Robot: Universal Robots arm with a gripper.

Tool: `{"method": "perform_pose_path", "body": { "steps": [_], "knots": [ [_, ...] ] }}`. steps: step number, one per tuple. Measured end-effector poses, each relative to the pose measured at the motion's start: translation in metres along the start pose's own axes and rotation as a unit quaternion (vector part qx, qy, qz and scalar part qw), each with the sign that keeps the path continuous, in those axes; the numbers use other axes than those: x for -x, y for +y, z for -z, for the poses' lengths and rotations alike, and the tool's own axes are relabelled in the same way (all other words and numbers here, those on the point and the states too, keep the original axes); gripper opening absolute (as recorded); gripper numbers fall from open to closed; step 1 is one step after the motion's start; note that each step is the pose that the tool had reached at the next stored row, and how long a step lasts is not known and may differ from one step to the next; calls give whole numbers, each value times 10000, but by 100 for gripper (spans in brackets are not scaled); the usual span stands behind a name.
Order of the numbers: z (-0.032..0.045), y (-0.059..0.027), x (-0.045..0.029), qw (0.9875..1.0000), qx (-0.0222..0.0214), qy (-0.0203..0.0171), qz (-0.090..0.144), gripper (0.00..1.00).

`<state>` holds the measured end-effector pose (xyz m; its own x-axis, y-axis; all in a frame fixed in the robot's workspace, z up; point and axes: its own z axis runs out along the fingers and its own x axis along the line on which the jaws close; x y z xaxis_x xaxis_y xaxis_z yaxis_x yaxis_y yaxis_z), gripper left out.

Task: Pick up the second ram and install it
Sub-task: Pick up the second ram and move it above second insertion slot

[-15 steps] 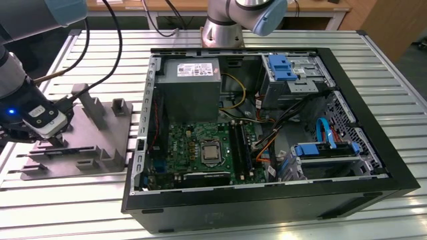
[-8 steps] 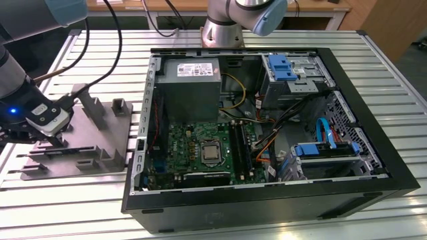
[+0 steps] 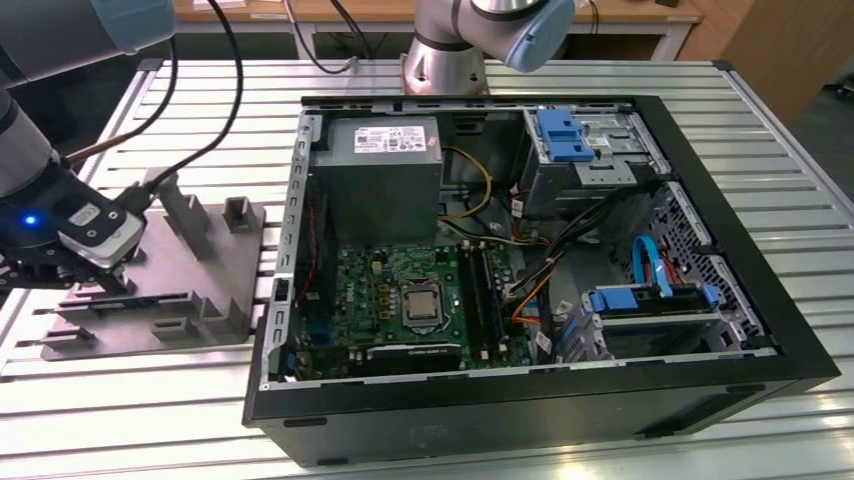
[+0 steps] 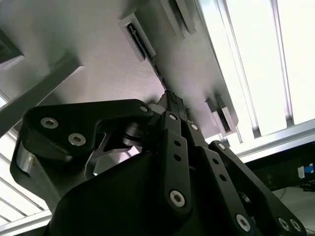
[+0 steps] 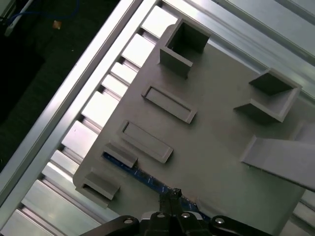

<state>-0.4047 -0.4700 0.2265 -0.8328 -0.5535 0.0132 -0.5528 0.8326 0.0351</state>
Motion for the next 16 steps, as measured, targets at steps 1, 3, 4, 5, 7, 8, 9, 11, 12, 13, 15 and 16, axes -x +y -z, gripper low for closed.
{"method": "perform_pose_path", "body": {
  "steps": [1, 3, 4, 5, 7, 8, 9, 11, 12, 13, 15, 16],
  "knots": [
    [0, 0, 0, 10000, -1, 2, 40, 11],
    [0, 0, 0, 9999, -2, 4, 122, 11],
    [0, 0, 0, 9999, -2, 6, 164, 11],
    [0, 0, 0, 9998, -3, 7, 209, 11],
    [0, 0, 0, 9996, -4, 10, 297, 11],
    [0, 0, 0, 9994, -5, 12, 342, 11],
    [0, 0, 0, 9992, -5, 13, 388, 11],
    [0, 0, 0, 9989, -6, 17, 479, 11],
    [0, 0, 0, 9986, -7, 18, 524, 11],
    [0, 0, 0, 9984, -8, 20, 572, 11],
    [0, 0, 0, 9978, -9, 23, 657, 11],
    [0, 0, 0, 9976, -9, 25, 699, 11]
  ]
}}
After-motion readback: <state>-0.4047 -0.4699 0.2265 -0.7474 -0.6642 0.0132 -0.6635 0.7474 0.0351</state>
